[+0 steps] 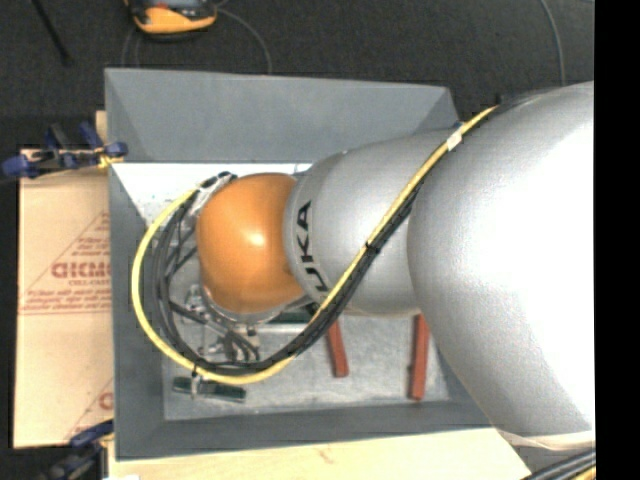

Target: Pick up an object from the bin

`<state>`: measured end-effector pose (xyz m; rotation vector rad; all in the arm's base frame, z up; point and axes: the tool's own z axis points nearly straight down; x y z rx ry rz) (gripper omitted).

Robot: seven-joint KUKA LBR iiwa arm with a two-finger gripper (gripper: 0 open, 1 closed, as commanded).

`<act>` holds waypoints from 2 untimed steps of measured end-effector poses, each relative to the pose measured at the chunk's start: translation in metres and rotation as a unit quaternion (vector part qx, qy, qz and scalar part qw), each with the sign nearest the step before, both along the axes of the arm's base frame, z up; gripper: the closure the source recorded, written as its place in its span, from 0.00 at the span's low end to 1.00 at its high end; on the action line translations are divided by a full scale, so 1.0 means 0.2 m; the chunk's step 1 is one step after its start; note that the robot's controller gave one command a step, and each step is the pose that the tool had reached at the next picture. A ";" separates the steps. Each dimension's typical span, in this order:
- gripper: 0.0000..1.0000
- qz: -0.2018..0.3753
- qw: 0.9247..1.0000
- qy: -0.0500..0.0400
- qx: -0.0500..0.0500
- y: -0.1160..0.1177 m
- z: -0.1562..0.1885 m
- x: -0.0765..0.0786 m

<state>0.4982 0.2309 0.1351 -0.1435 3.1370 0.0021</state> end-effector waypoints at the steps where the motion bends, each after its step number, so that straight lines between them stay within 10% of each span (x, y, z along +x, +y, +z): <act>1: 0.00 0.000 1.000 0.002 -0.001 0.00 -0.01 0.00; 2: 0.00 0.046 0.999 0.003 -0.001 -0.03 0.09 0.08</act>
Offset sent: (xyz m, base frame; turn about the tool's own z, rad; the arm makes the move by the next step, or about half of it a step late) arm 0.0469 -0.0225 0.0487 -0.2175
